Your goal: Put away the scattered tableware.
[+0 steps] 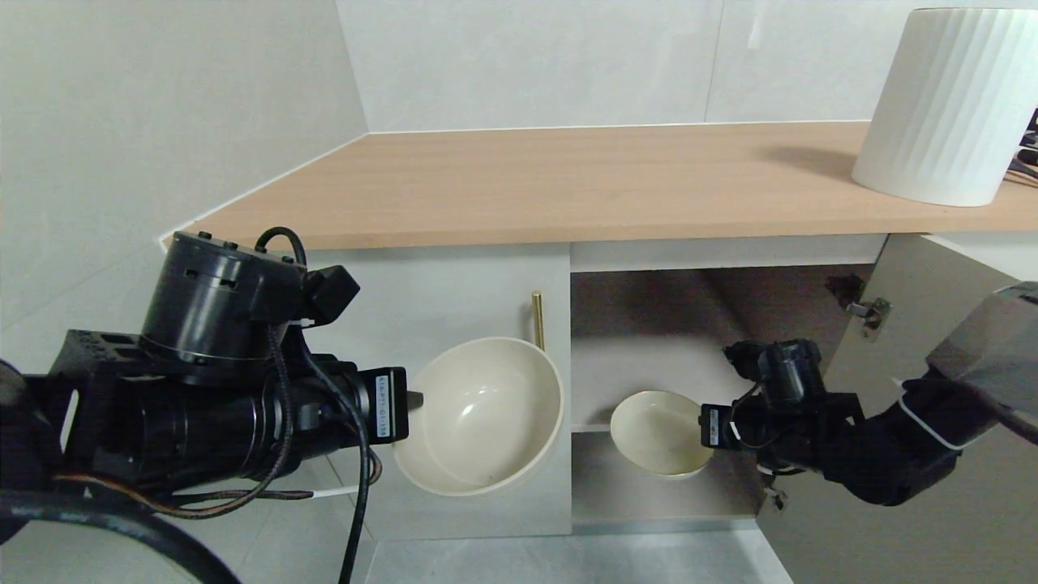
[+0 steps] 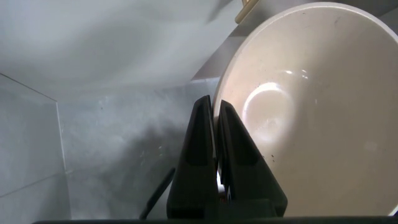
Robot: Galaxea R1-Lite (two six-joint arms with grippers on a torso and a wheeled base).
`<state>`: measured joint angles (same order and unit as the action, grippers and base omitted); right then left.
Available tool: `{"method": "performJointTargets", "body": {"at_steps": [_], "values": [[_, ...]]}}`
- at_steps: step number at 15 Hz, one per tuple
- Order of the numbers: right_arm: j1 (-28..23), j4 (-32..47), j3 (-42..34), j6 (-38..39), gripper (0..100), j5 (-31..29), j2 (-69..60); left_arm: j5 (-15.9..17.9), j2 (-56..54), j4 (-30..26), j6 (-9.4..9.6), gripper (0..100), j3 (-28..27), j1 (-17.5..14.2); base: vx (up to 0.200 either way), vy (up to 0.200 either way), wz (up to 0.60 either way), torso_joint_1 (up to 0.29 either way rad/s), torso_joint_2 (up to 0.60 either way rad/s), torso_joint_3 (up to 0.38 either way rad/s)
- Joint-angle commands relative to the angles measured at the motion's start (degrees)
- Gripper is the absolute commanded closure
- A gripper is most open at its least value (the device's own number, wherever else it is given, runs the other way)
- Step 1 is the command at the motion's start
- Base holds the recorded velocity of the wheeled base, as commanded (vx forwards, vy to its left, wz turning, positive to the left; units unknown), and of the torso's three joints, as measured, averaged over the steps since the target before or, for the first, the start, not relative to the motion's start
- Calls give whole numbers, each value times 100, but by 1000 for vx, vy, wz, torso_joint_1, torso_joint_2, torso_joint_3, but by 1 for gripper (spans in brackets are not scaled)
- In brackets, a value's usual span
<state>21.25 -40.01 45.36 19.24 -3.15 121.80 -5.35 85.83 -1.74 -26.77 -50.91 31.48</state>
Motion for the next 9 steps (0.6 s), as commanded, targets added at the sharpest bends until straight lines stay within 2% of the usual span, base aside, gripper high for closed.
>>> {"method": "performJointTargets", "body": {"at_steps": [1,4,9], "values": [[-33,-394,-54,19,100,-257,573,-10,47,-1,-4,100,2,8,0,0,0,0,0,0],[-95,-877,8,45,100,-450,863,-1,56,7,-4,100,2,8,0,0,0,0,0,0],[-341,-868,641,265,100,-687,1224,-1,83,7,-4,100,2,25,0,0,0,0,0,0]]}}
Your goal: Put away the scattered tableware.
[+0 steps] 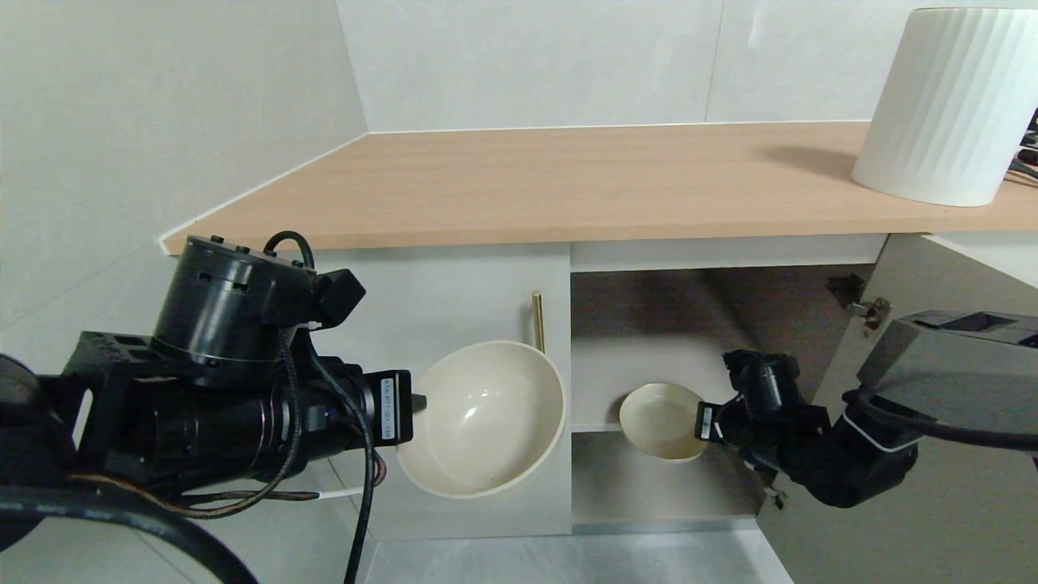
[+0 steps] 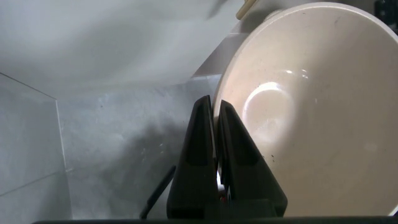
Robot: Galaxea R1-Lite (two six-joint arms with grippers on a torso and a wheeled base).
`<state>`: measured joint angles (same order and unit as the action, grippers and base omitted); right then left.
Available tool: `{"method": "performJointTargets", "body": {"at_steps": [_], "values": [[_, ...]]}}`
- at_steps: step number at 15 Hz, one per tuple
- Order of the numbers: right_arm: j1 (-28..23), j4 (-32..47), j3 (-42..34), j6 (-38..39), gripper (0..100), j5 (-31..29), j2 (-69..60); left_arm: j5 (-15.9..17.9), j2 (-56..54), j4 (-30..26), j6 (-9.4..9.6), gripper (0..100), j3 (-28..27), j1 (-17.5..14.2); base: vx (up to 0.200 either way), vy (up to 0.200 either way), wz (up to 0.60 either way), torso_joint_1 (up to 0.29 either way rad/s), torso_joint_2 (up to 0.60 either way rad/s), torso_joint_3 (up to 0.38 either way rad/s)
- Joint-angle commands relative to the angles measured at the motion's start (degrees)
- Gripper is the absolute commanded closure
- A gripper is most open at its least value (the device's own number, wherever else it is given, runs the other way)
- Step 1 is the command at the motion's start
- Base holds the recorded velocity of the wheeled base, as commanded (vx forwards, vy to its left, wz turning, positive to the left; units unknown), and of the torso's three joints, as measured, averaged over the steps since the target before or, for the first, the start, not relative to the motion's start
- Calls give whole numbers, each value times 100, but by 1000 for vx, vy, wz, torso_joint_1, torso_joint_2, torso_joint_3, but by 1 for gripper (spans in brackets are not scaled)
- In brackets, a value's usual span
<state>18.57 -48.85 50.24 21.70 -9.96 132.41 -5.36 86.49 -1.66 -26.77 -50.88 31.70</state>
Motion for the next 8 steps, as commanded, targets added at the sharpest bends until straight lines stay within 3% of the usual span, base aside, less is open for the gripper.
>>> {"method": "performJointTargets", "body": {"at_steps": [1,8], "values": [[-90,33,276,19,100,-15,241,-9,8,-1,-4,100,-1,3,0,0,0,0,0,0],[-169,130,935,36,100,-340,654,-9,17,-1,-4,100,-1,3,0,0,0,0,0,0]]}}
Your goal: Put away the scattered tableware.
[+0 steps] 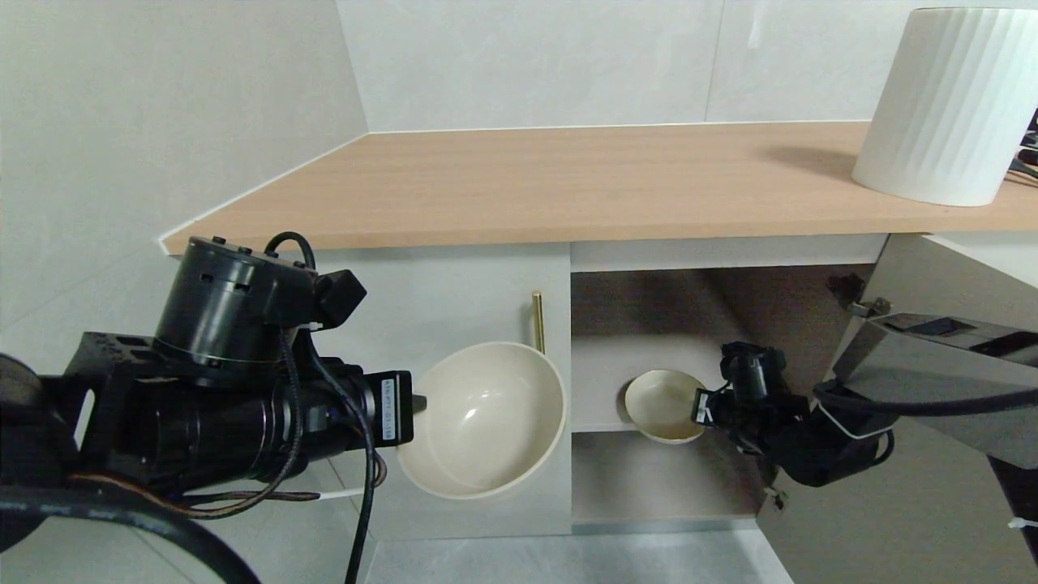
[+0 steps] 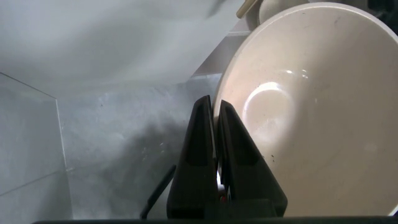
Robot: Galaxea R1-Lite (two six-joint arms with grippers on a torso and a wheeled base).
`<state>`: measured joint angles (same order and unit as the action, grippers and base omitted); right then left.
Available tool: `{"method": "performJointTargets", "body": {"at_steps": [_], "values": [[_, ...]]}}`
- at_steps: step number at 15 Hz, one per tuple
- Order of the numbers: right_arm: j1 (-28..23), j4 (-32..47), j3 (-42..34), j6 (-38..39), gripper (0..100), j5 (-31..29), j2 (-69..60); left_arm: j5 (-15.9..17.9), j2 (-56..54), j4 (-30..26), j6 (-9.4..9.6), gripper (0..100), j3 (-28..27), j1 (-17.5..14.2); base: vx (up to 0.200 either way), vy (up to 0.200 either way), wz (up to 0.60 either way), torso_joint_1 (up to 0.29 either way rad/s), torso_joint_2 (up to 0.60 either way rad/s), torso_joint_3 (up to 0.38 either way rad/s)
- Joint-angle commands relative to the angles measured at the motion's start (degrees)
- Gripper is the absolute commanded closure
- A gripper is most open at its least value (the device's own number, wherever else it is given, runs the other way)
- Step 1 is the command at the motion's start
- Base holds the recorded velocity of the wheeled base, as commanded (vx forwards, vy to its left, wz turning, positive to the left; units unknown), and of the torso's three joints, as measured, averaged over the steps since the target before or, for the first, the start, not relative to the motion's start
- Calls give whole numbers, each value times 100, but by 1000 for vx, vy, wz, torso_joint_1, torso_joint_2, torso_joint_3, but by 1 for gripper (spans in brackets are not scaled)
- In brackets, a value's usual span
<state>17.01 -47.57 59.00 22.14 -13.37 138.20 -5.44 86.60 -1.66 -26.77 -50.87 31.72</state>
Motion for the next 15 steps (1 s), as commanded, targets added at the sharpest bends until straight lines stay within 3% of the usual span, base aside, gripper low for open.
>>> {"method": "performJointTargets", "body": {"at_steps": [1,6,15], "values": [[-48,11,191,63,100,1,128,-1,6,-1,-4,100,-2,10,0,0,0,0,0,0],[-171,775,911,405,100,1,198,-1,23,-1,-12,100,-2,18,0,0,0,0,0,0],[-206,881,1465,432,100,-236,506,-1,59,-1,-21,100,-2,18,0,0,0,0,0,0]]}}
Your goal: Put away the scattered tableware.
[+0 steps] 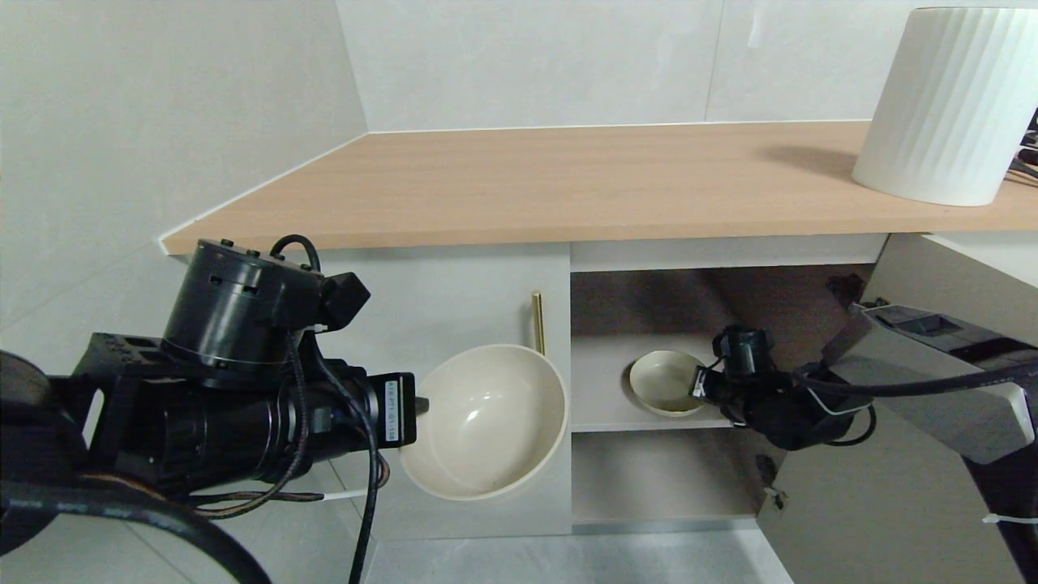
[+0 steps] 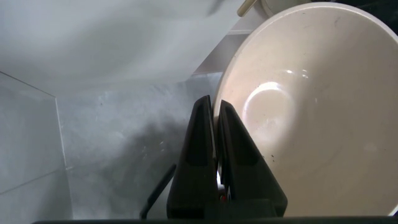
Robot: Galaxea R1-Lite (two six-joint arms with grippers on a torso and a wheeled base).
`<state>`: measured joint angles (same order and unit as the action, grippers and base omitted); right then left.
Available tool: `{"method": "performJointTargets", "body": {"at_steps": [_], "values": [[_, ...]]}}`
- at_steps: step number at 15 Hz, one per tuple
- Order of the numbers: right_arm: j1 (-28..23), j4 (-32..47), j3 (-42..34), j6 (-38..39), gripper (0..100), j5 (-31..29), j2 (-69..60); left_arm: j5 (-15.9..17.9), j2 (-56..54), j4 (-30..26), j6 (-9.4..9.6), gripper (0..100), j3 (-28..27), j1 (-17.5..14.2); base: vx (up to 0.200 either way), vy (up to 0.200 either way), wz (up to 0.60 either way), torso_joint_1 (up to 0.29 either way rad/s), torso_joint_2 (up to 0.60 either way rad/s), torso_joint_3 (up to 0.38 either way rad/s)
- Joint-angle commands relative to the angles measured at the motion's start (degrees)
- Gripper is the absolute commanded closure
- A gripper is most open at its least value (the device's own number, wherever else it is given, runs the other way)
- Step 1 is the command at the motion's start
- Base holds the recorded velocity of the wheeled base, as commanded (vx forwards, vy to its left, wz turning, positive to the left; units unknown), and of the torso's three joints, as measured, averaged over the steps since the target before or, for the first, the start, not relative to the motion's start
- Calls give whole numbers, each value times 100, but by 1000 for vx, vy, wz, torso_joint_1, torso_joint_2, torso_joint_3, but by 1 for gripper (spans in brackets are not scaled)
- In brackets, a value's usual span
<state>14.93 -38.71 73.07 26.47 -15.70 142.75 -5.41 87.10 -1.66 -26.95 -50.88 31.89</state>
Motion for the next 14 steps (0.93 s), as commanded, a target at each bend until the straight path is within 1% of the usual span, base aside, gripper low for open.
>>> {"method": "performJointTargets", "body": {"at_steps": [1,10,11,14], "values": [[1,-5,93,-1,100,-29,86,-4,9,-1,-3,100,-1,1,0,0,0,0,0,0],[-17,-5,260,-1,100,-126,192,-4,17,-1,-3,100,-1,-7,0,0,0,0,0,0],[-17,-5,260,-1,0,-126,192,-4,26,-1,-3,100,-1,-7,0,0,0,0,0,0],[-34,-5,252,-1,0,-126,183,-4,26,-1,-3,100,-1,1,0,0,0,0,0,0]]}}
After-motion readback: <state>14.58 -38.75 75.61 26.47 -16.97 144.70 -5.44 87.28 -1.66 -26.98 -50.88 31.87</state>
